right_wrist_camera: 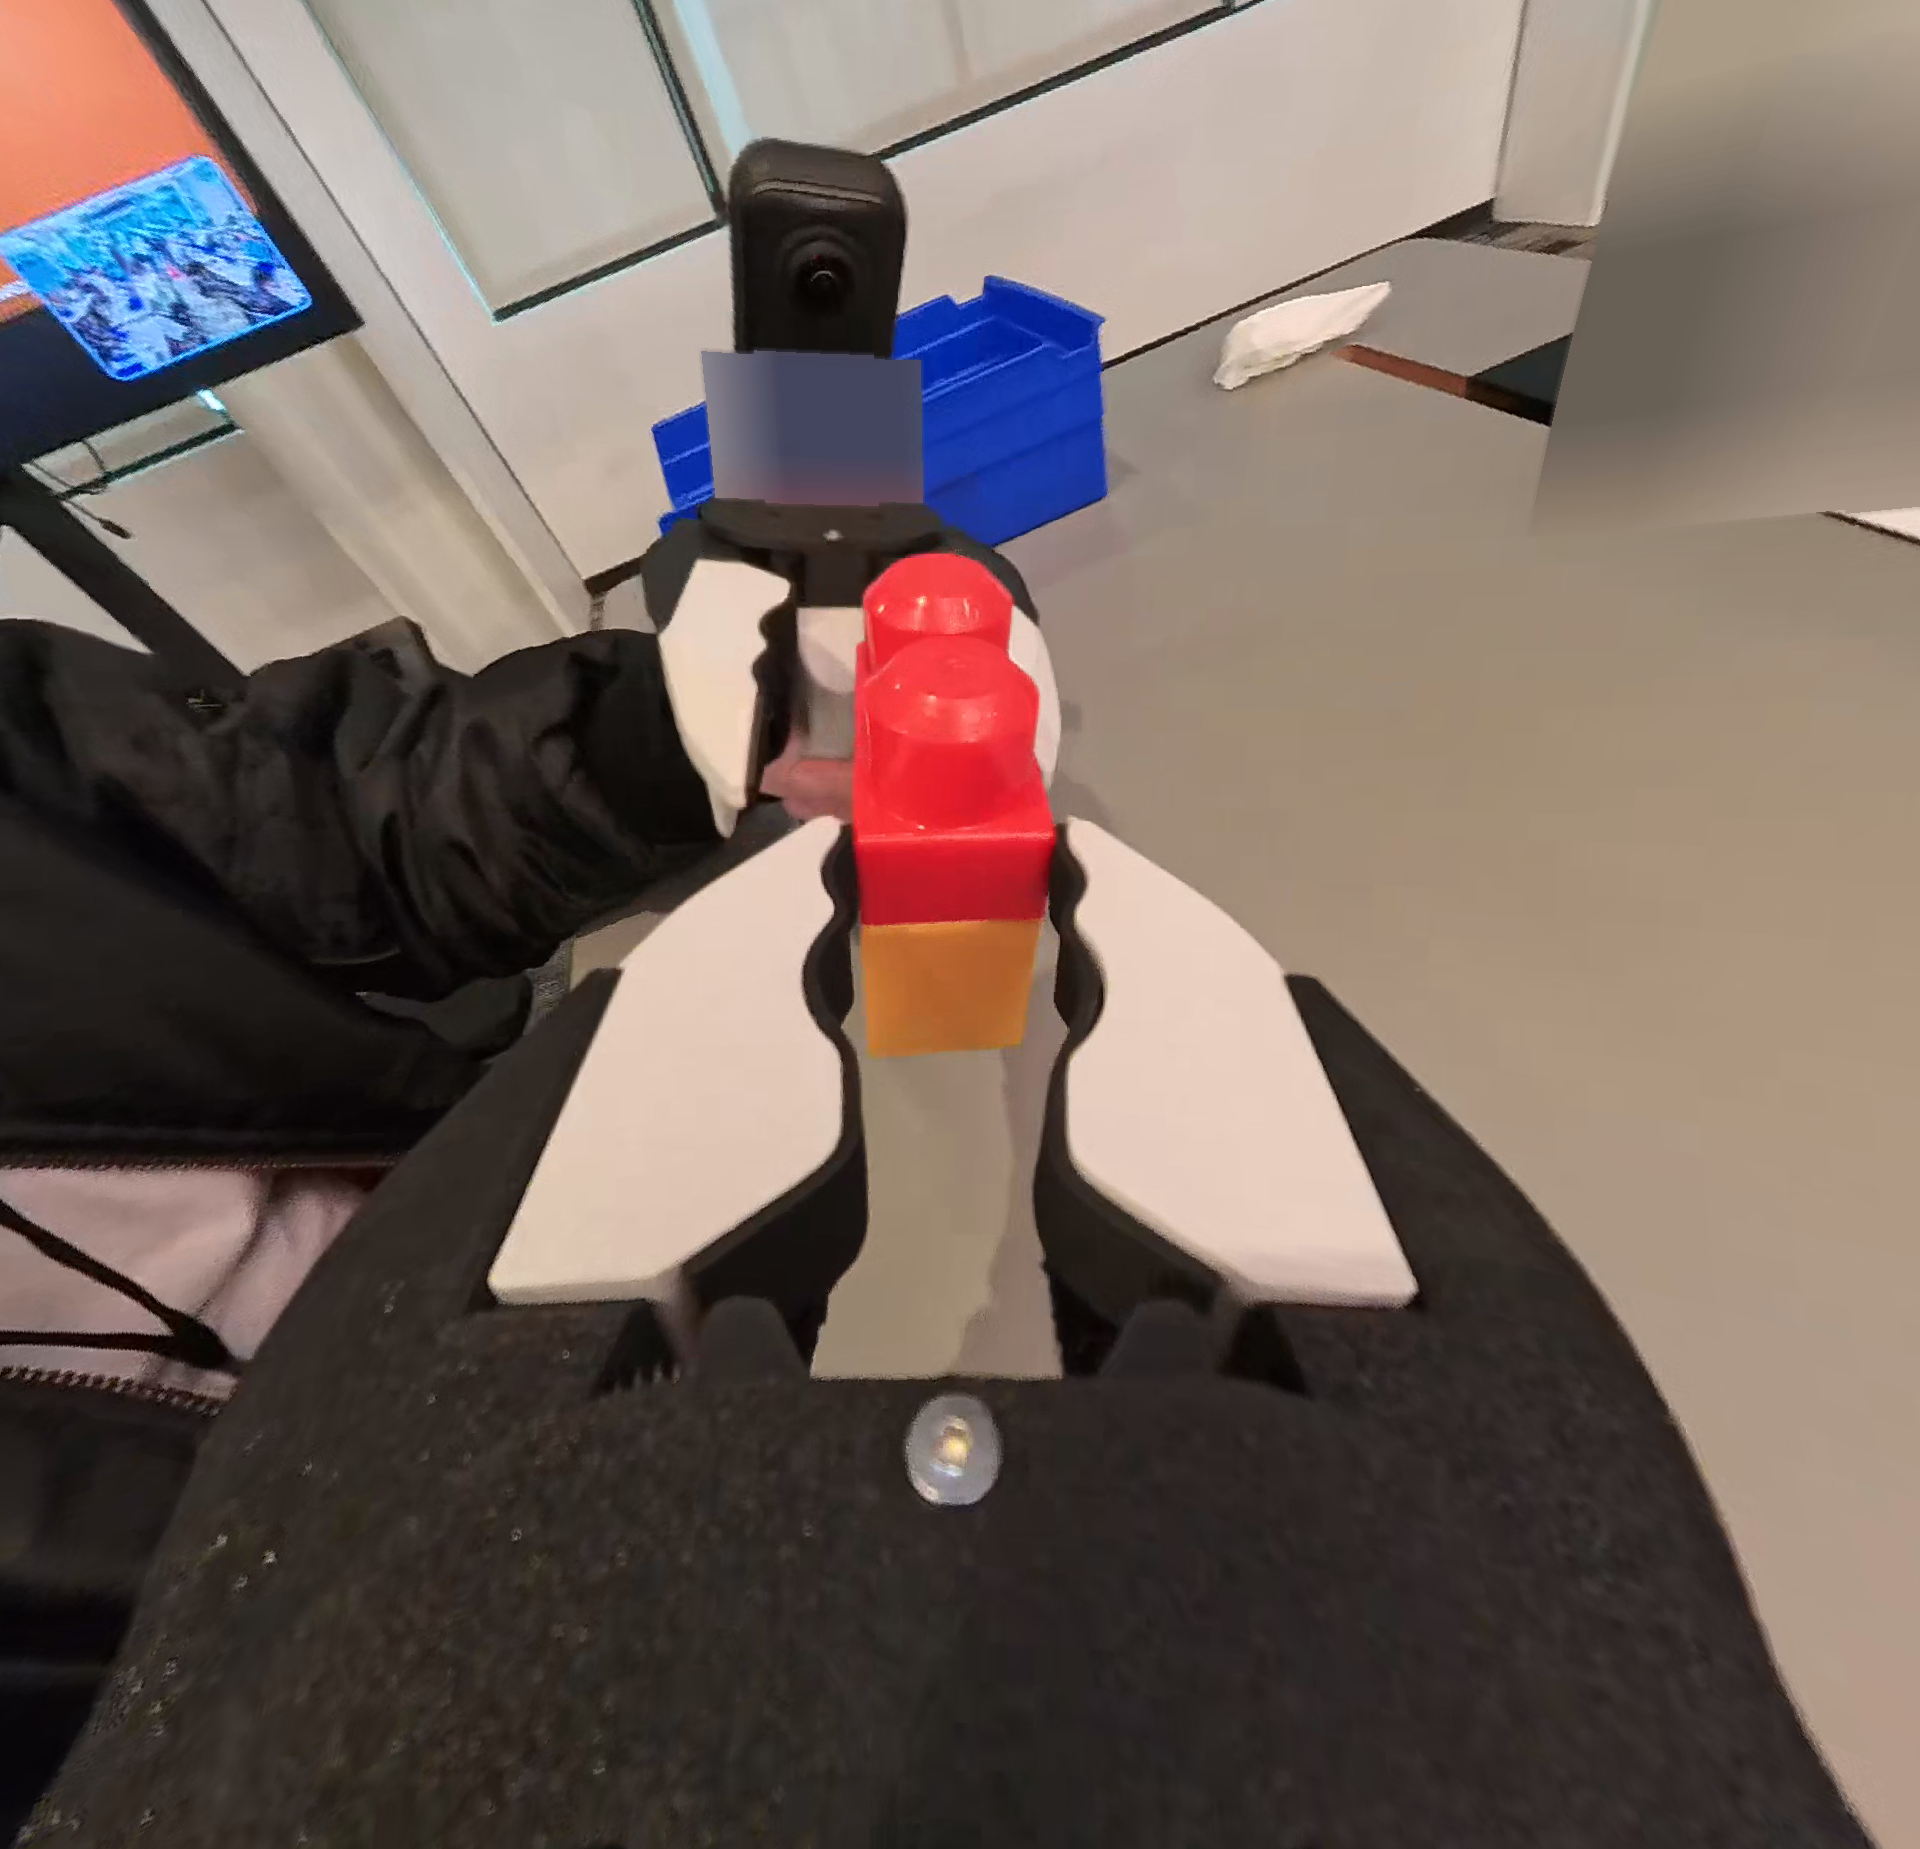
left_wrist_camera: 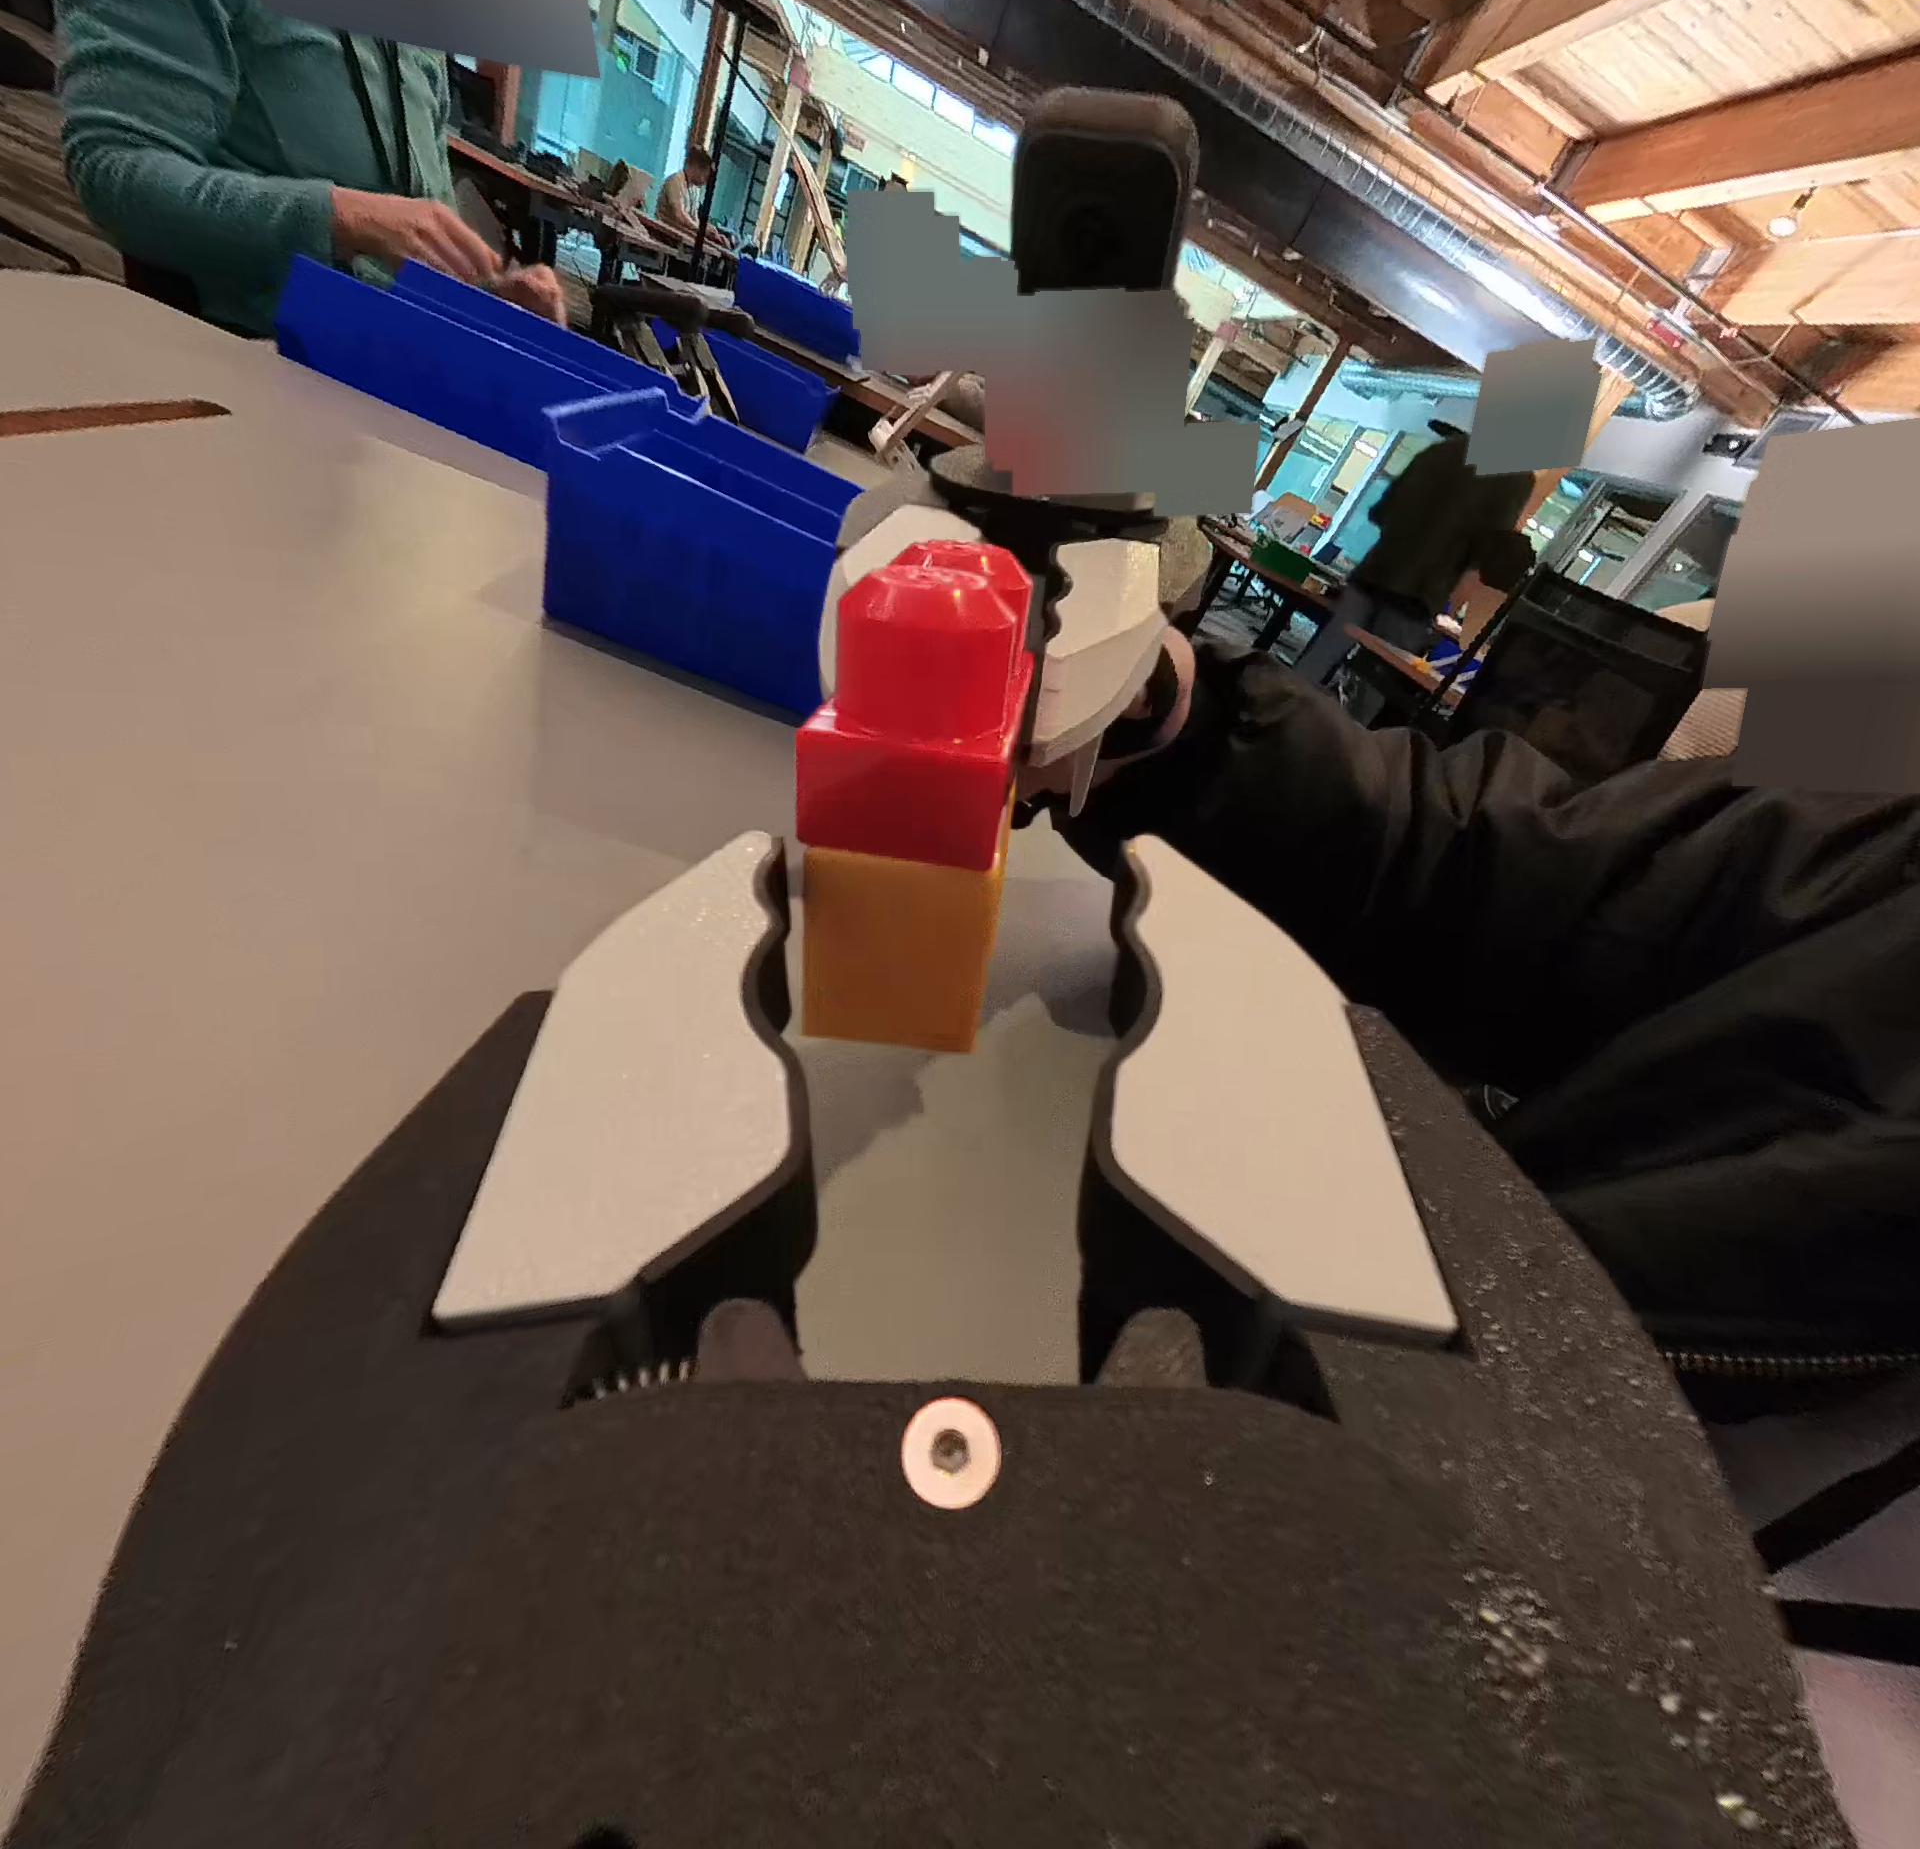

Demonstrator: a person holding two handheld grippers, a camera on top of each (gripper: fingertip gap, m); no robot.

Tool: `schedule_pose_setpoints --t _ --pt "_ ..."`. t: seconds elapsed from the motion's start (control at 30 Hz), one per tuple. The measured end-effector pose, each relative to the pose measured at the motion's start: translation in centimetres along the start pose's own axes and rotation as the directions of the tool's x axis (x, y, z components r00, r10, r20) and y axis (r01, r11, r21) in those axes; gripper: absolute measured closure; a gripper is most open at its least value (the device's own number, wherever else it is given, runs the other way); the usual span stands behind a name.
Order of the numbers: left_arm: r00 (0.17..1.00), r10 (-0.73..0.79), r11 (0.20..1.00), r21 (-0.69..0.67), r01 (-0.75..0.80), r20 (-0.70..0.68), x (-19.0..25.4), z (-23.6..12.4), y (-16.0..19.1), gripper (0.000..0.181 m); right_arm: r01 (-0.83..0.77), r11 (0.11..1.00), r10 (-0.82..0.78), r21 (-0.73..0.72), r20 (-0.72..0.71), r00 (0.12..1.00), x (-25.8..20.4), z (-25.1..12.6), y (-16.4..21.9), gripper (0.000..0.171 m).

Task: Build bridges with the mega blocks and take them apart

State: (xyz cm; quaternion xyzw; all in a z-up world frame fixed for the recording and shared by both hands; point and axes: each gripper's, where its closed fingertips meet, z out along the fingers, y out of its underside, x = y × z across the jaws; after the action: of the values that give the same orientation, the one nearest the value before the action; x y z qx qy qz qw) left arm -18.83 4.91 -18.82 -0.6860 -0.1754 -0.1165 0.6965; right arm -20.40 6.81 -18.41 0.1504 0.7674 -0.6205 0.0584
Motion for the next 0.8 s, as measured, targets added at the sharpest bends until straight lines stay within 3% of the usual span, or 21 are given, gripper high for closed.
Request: schedule_pose_setpoints --t 0.13,0.27,0.37,0.47,0.63,0.8 --pt "0.999 0.012 0.998 0.059 -0.014 0.034 -0.5 -0.9 -1.2 0.121 0.026 1.0 -0.024 0.012 -0.131 0.991 0.8 -4.4 -1.2 0.136" --pt "0.999 0.009 0.998 0.064 -0.011 0.032 -0.4 -1.0 -1.4 0.127 0.145 0.986 -0.166 -0.082 -0.442 0.882 3.0 -16.0 -3.5 0.136" --pt "1.0 0.015 0.999 0.034 -0.015 0.017 0.0 -0.5 -0.8 0.13 0.013 0.969 -0.169 -0.246 -0.624 0.762 6.6 -26.1 -0.5 0.136" --pt "0.999 0.039 0.999 -0.004 -0.039 0.014 0.3 0.0 -0.1 0.132 -0.151 0.95 -0.097 -0.273 -0.72 0.687 8.9 -32.4 4.4 0.136" --pt "0.999 0.046 0.998 -0.038 -0.045 0.018 0.0 0.4 0.7 0.135 -0.101 0.953 -0.132 -0.284 -0.692 0.71 9.1 -34.3 8.3 0.136" --pt "0.999 0.036 0.997 -0.067 -0.033 0.036 -0.8 0.6 1.5 0.136 -0.097 0.914 -0.164 -0.393 -0.579 0.798 10.2 -32.6 12.2 0.136"
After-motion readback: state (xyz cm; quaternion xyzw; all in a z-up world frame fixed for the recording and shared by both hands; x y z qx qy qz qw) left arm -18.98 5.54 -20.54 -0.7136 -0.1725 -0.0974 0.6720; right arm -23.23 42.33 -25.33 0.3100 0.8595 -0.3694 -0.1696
